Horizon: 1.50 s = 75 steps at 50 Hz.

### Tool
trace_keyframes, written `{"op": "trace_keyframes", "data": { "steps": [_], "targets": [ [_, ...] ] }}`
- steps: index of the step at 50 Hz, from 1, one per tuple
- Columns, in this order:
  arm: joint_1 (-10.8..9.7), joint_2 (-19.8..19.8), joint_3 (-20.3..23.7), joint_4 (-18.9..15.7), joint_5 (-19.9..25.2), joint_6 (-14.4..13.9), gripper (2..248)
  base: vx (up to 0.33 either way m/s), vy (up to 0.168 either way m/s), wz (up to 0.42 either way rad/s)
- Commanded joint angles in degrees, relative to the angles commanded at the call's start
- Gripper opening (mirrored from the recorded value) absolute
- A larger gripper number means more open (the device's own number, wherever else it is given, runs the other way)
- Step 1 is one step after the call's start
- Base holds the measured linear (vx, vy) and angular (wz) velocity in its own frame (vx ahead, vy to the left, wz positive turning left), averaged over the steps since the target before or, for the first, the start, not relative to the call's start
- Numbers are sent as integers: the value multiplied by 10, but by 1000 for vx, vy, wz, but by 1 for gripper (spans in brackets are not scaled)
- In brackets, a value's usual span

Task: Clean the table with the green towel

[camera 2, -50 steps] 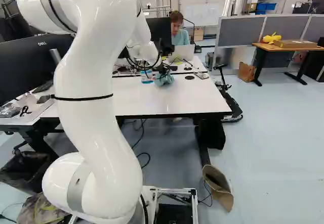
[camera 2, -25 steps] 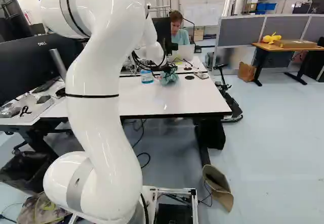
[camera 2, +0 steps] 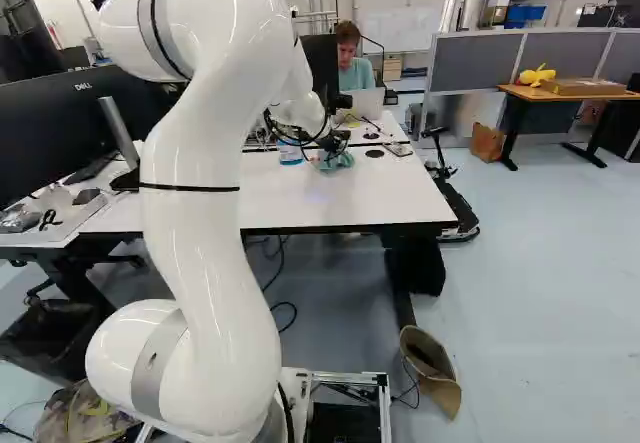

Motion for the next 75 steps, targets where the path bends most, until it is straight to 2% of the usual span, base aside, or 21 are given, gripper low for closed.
{"op": "trace_keyframes", "data": {
  "steps": [22,50,61,75],
  "targets": [
    [0,-12,-3,0,-2,0,26,0,0,0],
    [0,-12,-3,0,-44,0,26,0,0,0],
    [0,-12,-3,0,-47,0,26,0,0,0],
    [-16,-3,10,0,-47,0,26,0,0,0]
  ]
}}
